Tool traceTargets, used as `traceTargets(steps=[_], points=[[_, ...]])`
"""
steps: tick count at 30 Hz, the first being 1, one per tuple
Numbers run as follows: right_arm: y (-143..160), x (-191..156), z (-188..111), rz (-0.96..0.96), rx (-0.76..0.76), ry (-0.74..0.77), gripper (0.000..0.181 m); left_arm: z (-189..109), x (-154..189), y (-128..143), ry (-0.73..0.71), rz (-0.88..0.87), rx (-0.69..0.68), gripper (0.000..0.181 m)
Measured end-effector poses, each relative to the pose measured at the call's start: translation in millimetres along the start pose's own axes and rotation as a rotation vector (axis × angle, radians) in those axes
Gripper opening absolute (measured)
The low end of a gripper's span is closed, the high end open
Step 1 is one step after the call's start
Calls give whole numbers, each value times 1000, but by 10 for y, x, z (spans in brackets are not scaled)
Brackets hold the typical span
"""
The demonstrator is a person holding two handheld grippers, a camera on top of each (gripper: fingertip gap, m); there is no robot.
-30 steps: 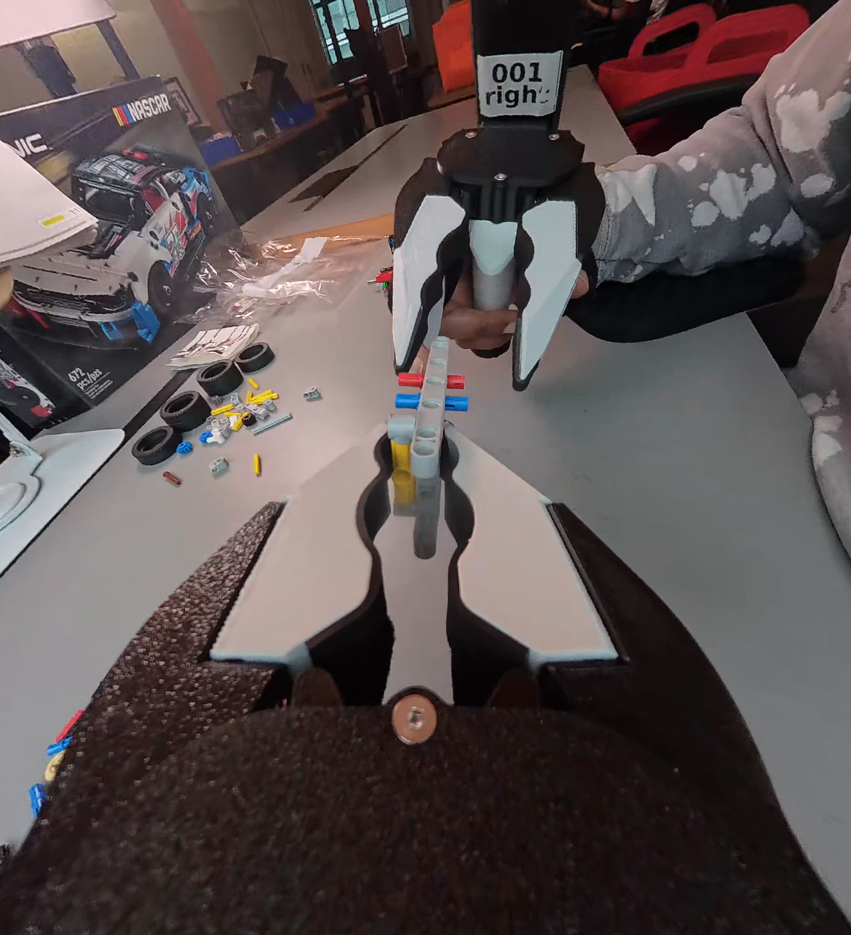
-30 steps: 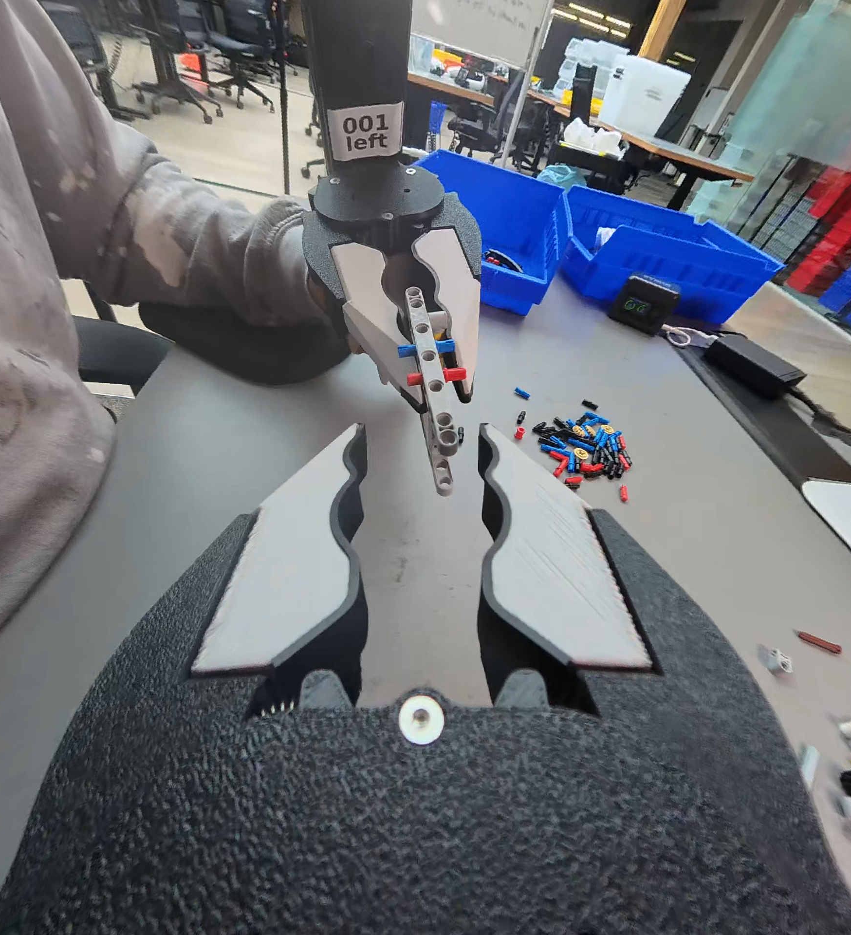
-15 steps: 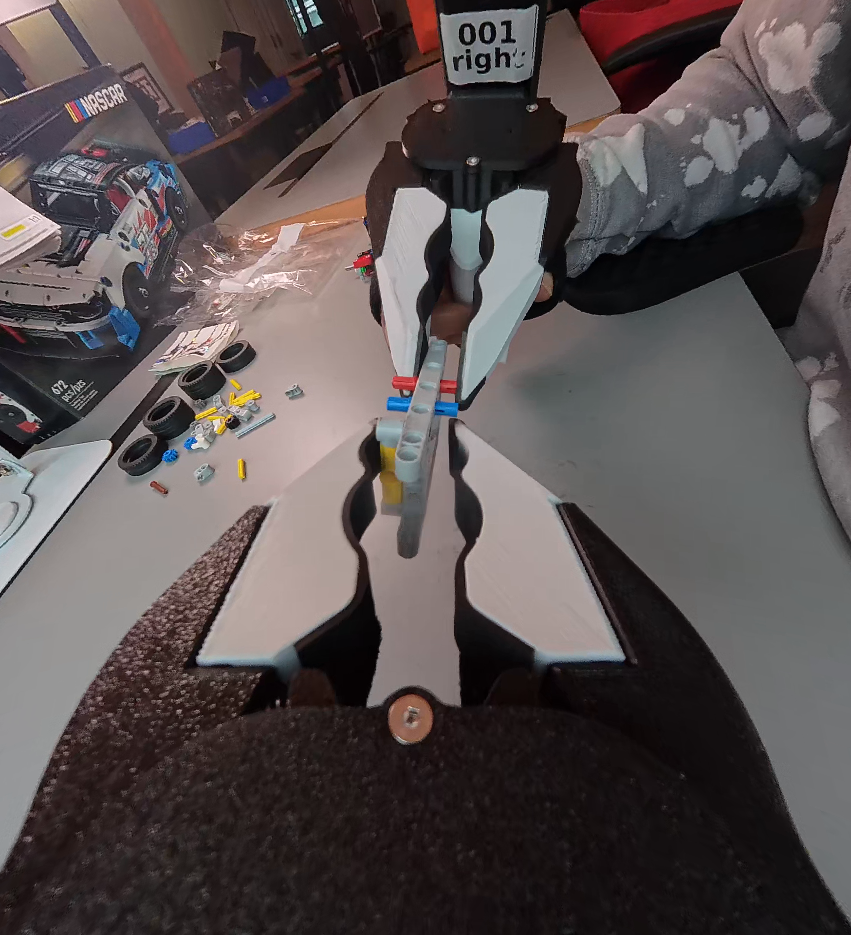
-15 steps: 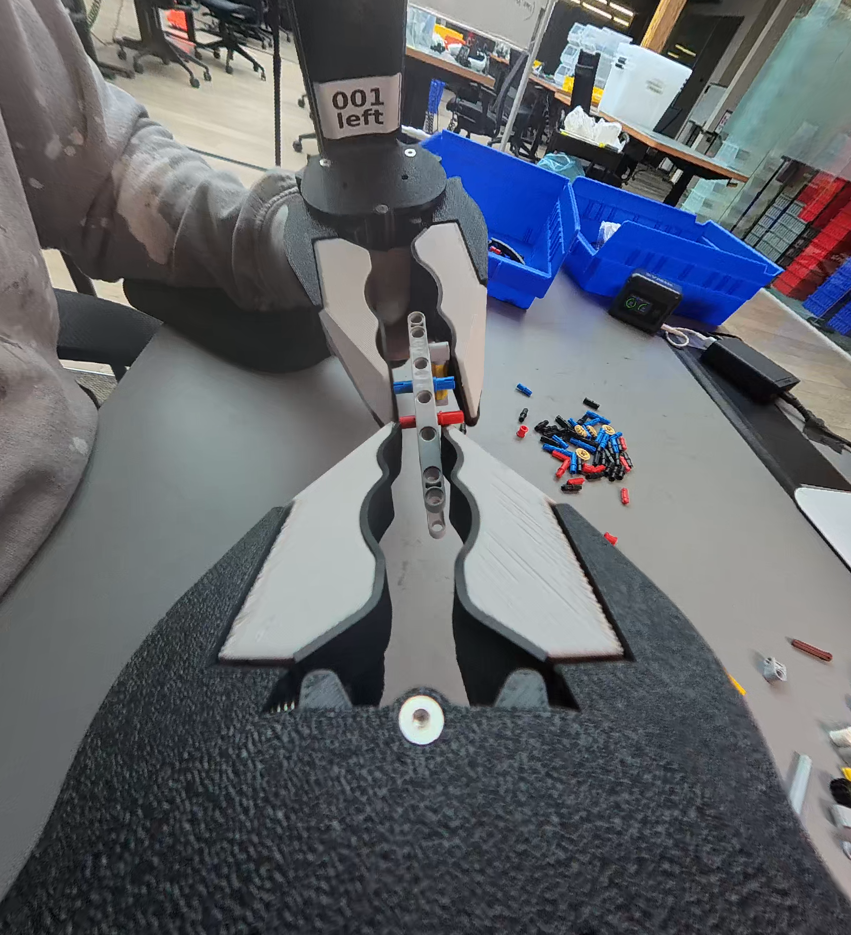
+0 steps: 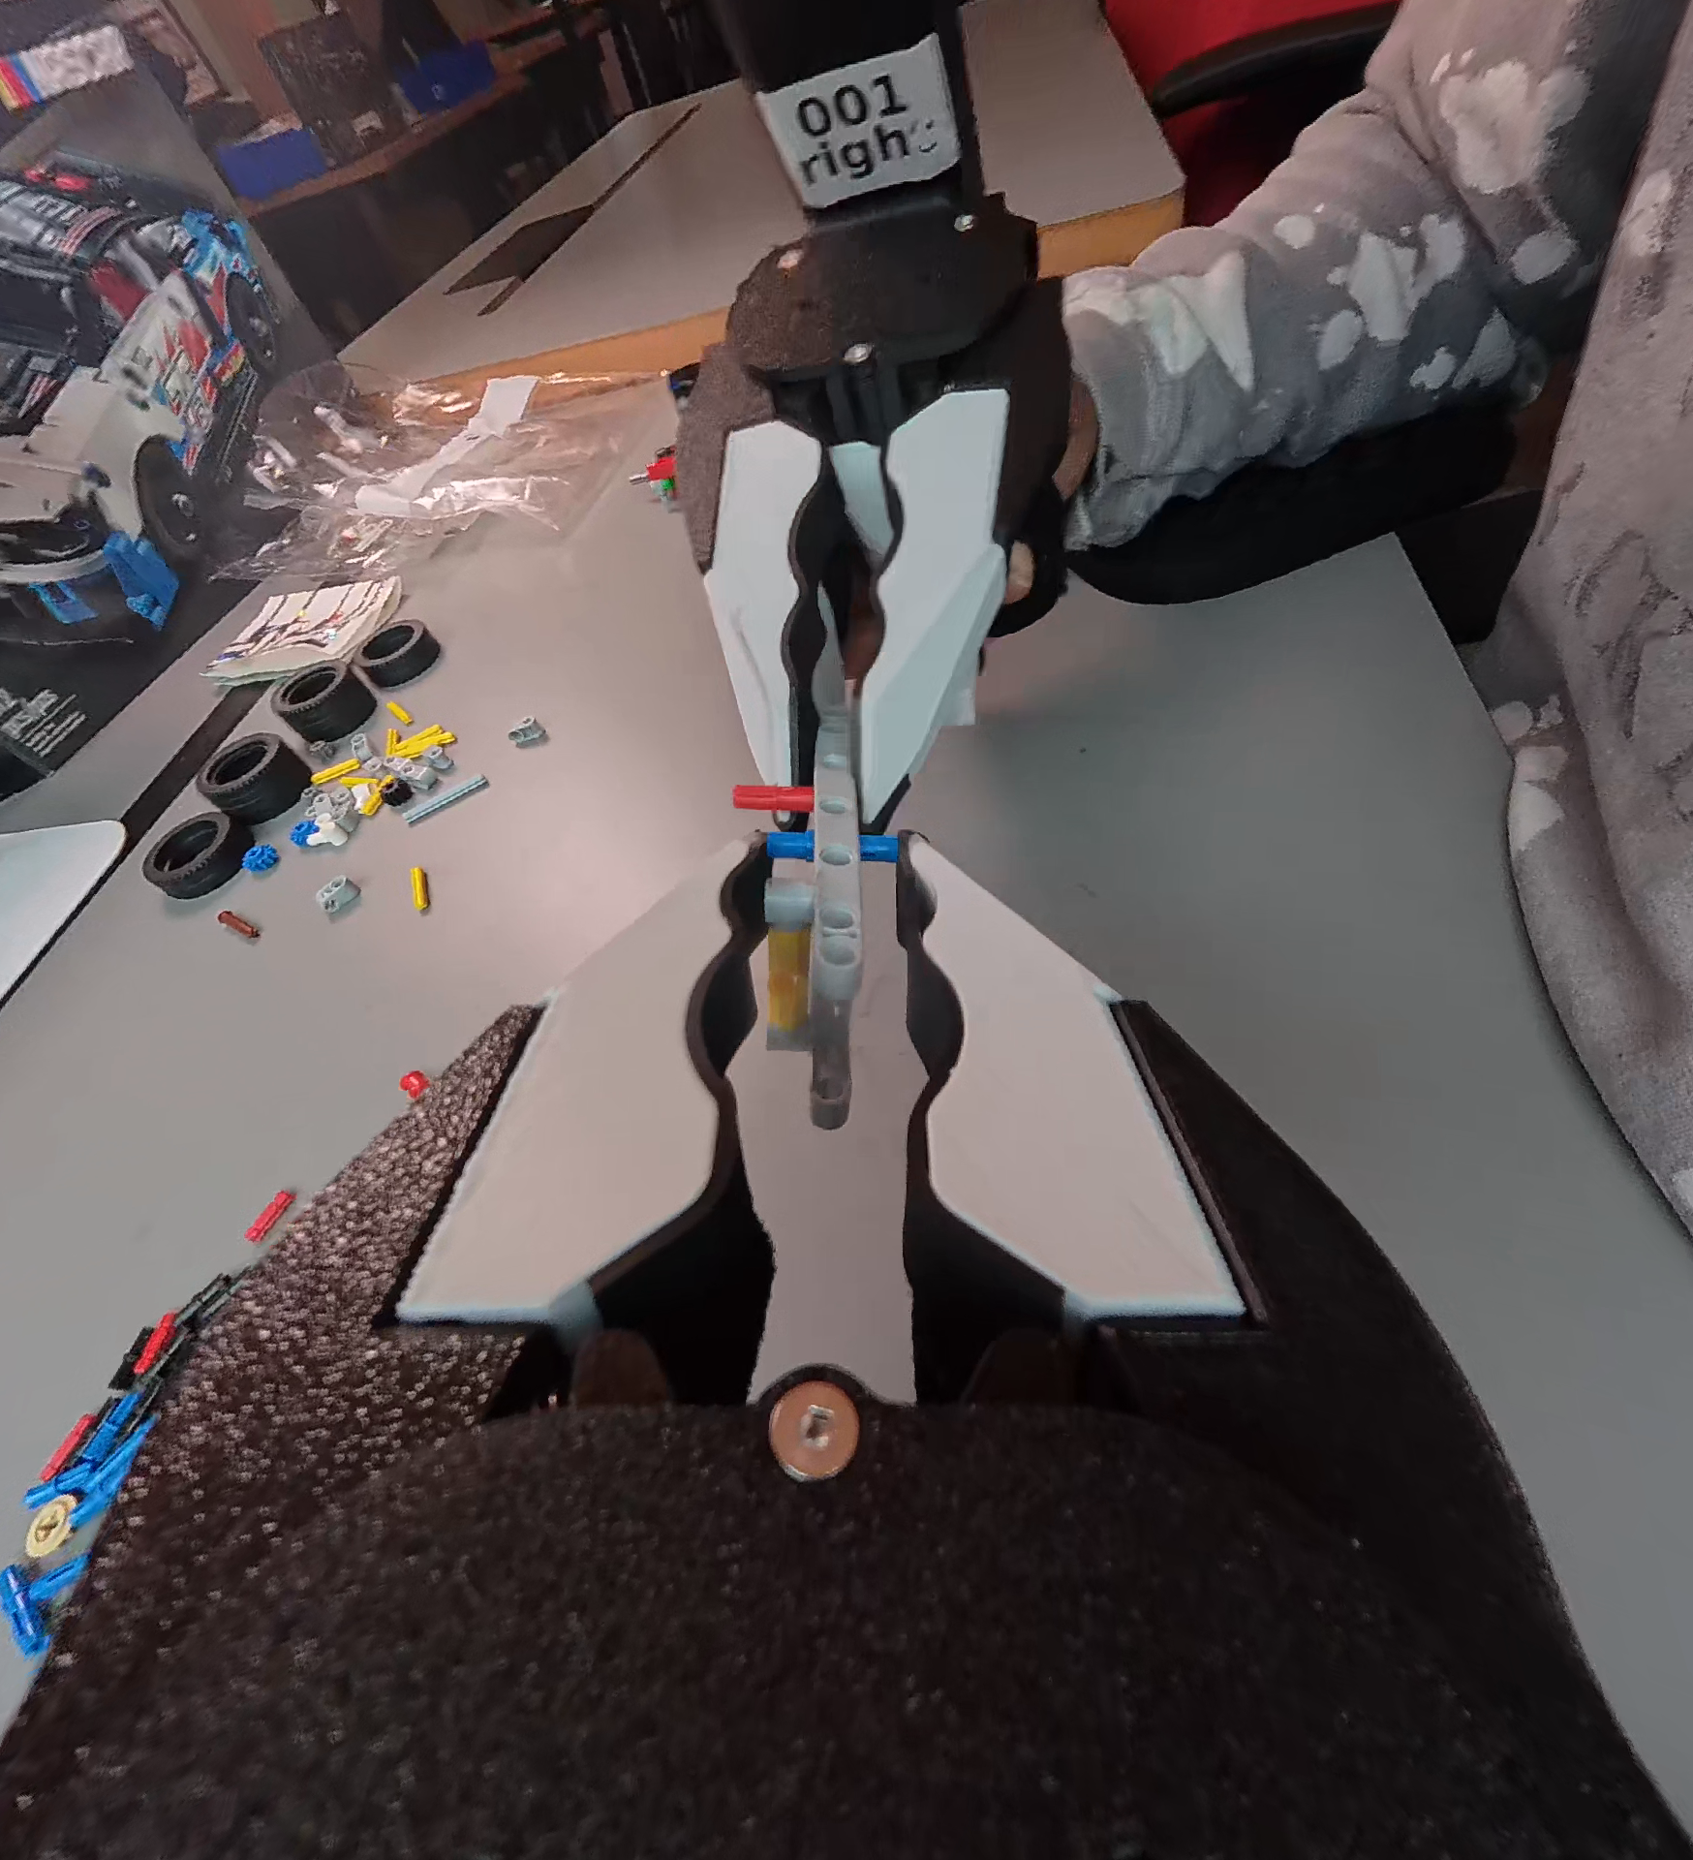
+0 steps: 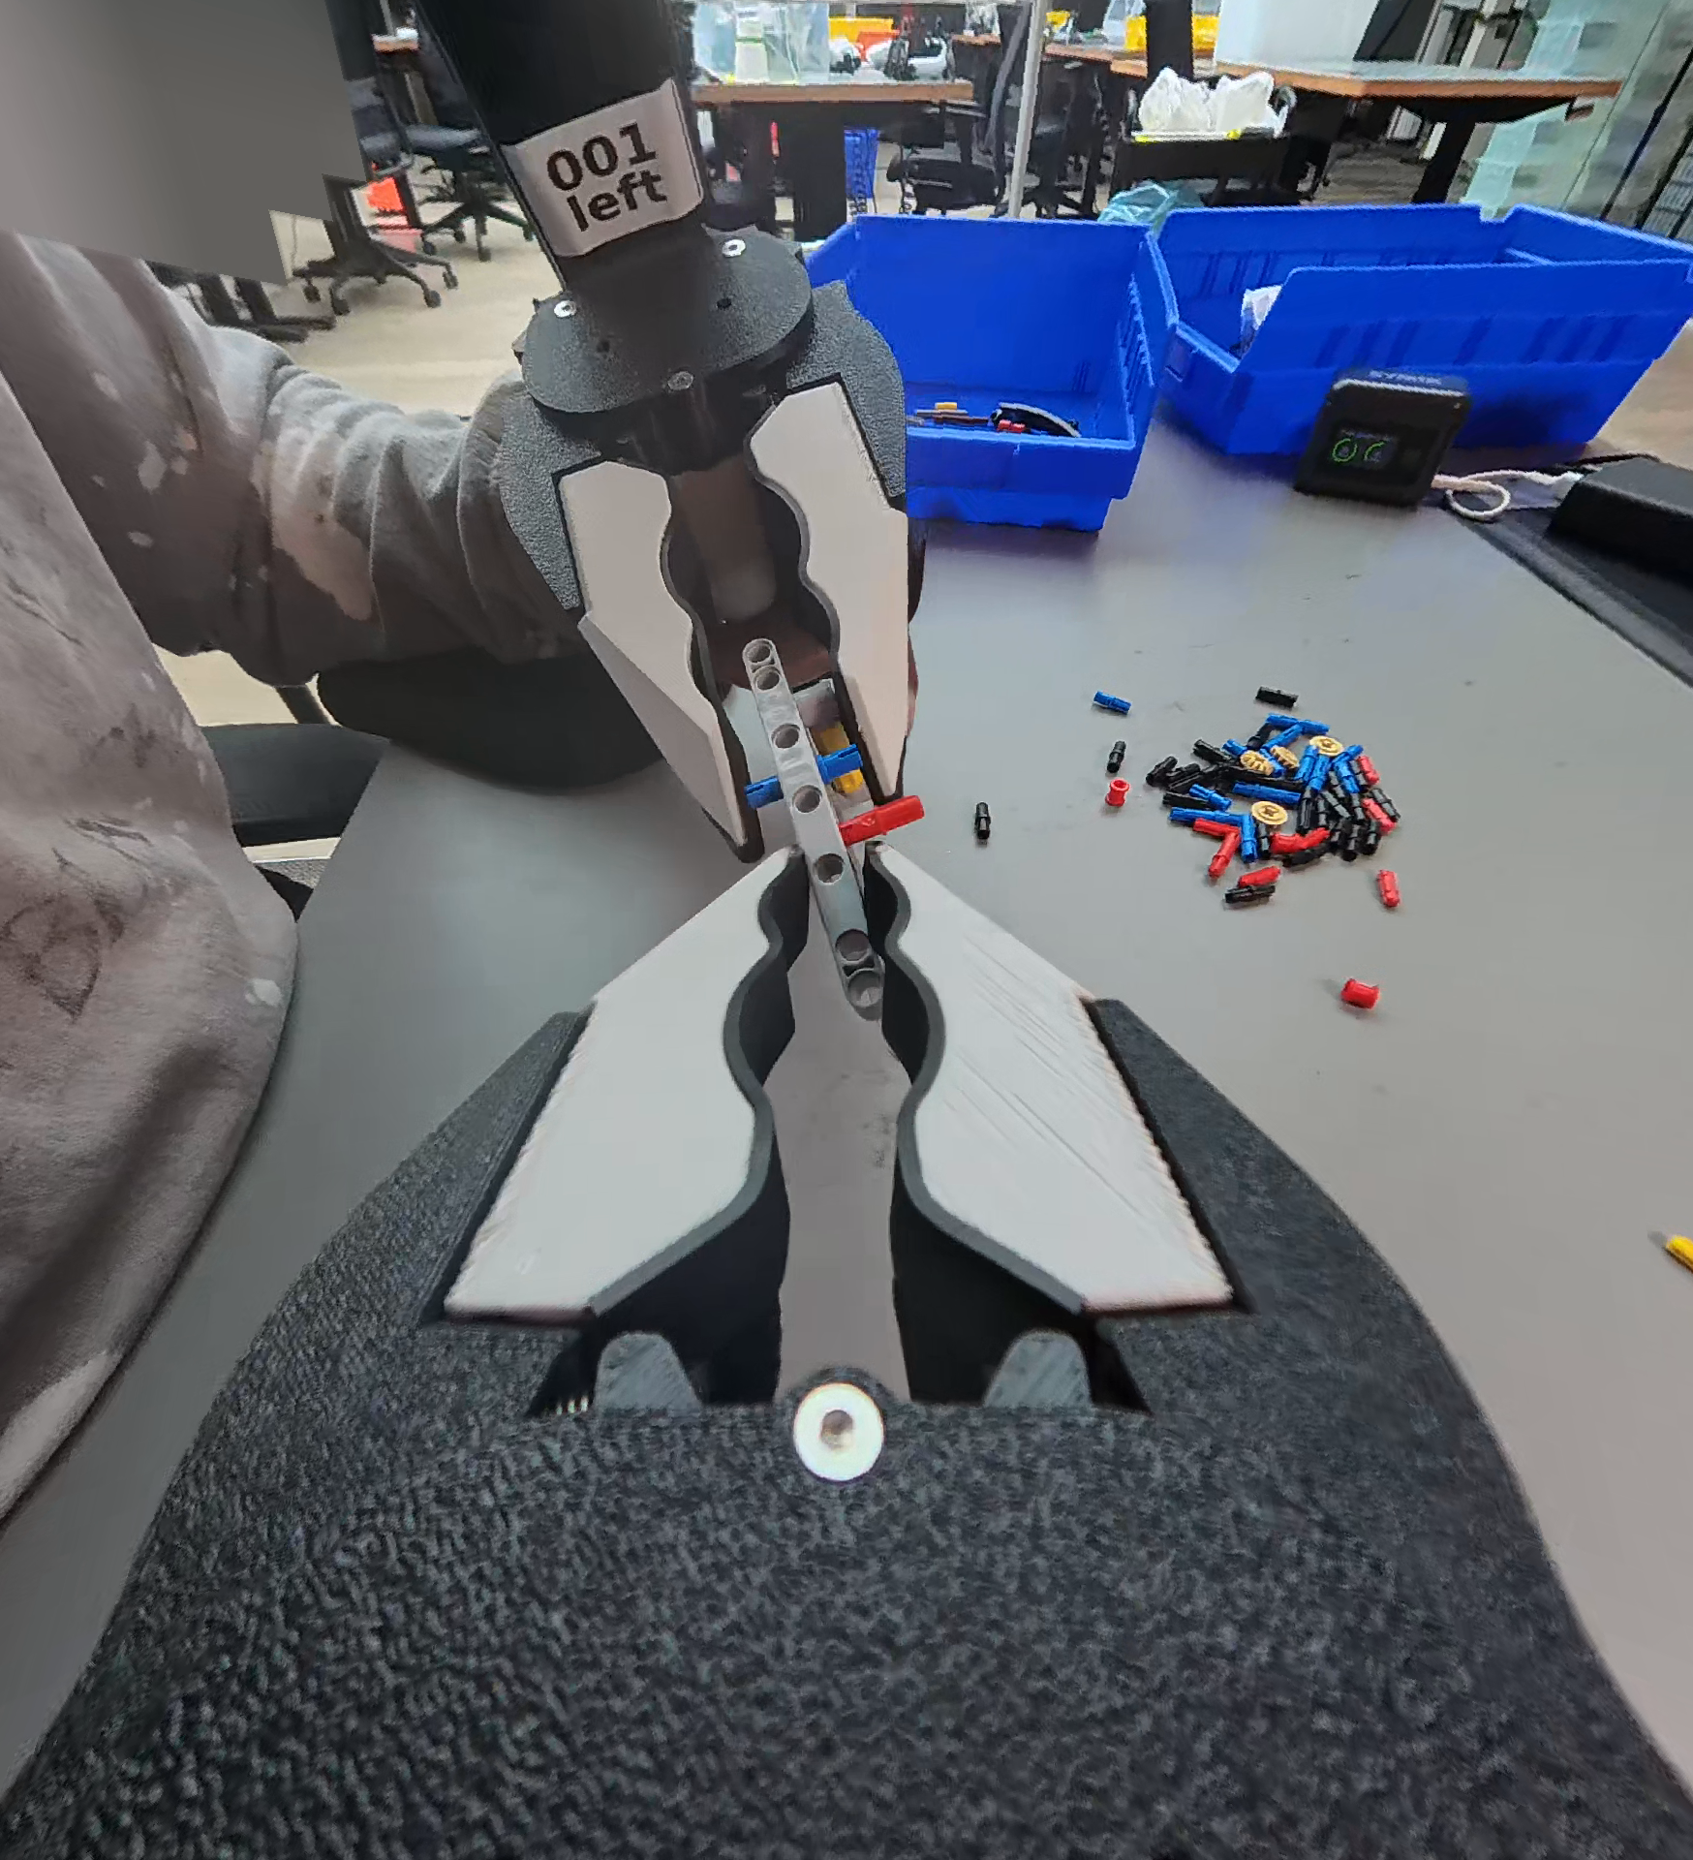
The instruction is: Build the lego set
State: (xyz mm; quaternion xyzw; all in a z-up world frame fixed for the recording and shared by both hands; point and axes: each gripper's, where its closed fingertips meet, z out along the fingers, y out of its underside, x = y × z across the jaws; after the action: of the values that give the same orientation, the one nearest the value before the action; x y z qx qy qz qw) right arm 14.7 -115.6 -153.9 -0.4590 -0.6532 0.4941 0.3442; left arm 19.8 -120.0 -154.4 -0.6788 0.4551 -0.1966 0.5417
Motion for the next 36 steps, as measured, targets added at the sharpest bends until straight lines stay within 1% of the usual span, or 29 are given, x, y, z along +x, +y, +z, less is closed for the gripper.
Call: traceTargets(steps=[4,6,8,11,13,15,21,29,33,34,35,36], points=[[-55,23,-6,21,13,12,10,-16,-36,-39,-22,0,15,24],[-58,33,2,93,25,4,11,-23,-42,-42,-5,-39,24,24],[-18,50,19,170,27,-13,11,-12,-51,-2,-8,-43,12,24],[-28,27,24,231,51,-74,12,-19,-50,-29,21,-95,51,24],[12,63,16,186,33,-53,13,8,-62,-16,12,-93,55,25],[39,64,7,96,28,-17,14,25,-53,1,4,-61,45,24],[-9,36,-25,-45,45,15,11,7,-38,-33,10,-51,66,25],[21,51,-25,-55,31,21,10,-32,-59,-16,-17,-11,60,29],[58,100,-35,-120,11,66,8,-73,-159,14,-61,-19,50,28],[68,108,-35,-133,5,74,8,-82,-173,23,-60,-31,49,26],[72,100,-34,-146,2,73,8,-86,-190,35,-64,-42,46,19],[74,111,-31,-158,0,88,8,-86,-201,45,-66,-46,42,19]])
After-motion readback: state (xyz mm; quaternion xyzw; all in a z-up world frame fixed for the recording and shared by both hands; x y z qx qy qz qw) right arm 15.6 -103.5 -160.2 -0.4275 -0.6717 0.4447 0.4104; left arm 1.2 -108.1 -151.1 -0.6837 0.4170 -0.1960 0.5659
